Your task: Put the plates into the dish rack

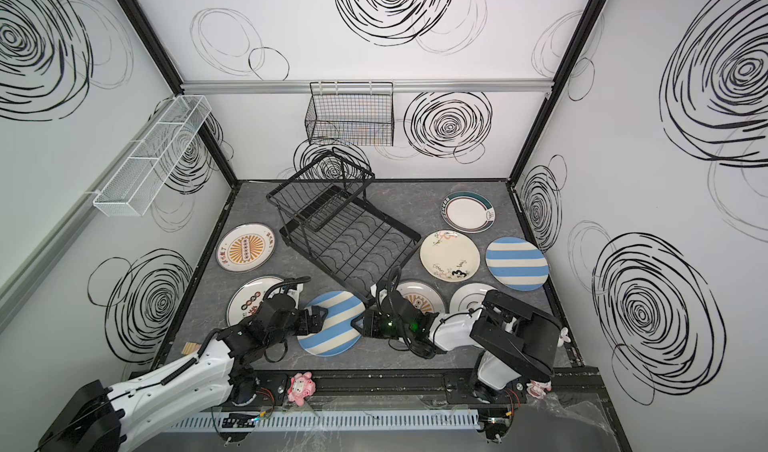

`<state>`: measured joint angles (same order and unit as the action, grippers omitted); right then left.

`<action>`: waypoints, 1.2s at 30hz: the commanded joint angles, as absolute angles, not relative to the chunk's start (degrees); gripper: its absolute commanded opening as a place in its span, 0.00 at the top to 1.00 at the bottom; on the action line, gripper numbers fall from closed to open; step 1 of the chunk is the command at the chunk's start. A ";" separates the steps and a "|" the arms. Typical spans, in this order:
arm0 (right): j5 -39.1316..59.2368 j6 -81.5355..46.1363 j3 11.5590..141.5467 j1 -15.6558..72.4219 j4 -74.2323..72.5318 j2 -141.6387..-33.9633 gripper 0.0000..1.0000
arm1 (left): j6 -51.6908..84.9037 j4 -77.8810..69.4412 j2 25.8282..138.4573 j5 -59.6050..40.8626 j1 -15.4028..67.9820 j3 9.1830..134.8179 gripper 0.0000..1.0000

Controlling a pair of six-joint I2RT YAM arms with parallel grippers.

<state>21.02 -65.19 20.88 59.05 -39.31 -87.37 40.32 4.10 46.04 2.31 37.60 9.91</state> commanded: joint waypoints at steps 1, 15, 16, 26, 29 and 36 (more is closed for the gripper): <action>22.58 -68.20 20.47 59.76 -41.90 -86.83 0.60 | 41.62 3.11 44.84 -0.53 37.97 9.69 0.04; 22.05 -69.65 20.70 60.38 -38.61 -85.79 0.84 | 41.40 5.75 42.06 -0.29 37.73 10.49 0.04; 22.16 -69.67 20.79 60.34 -38.58 -85.78 0.85 | 41.33 5.86 41.94 -0.28 37.71 10.57 0.04; 20.13 -65.87 23.55 59.44 -29.52 -79.10 1.00 | 41.05 10.09 39.16 3.68 37.20 15.07 0.04; 19.47 -63.16 24.61 58.29 -24.77 -75.09 1.00 | 40.28 12.50 39.28 5.12 36.78 18.44 0.04; 19.36 -48.89 33.24 55.29 -6.41 -67.80 1.00 | 36.29 17.81 40.87 3.89 32.81 27.70 0.04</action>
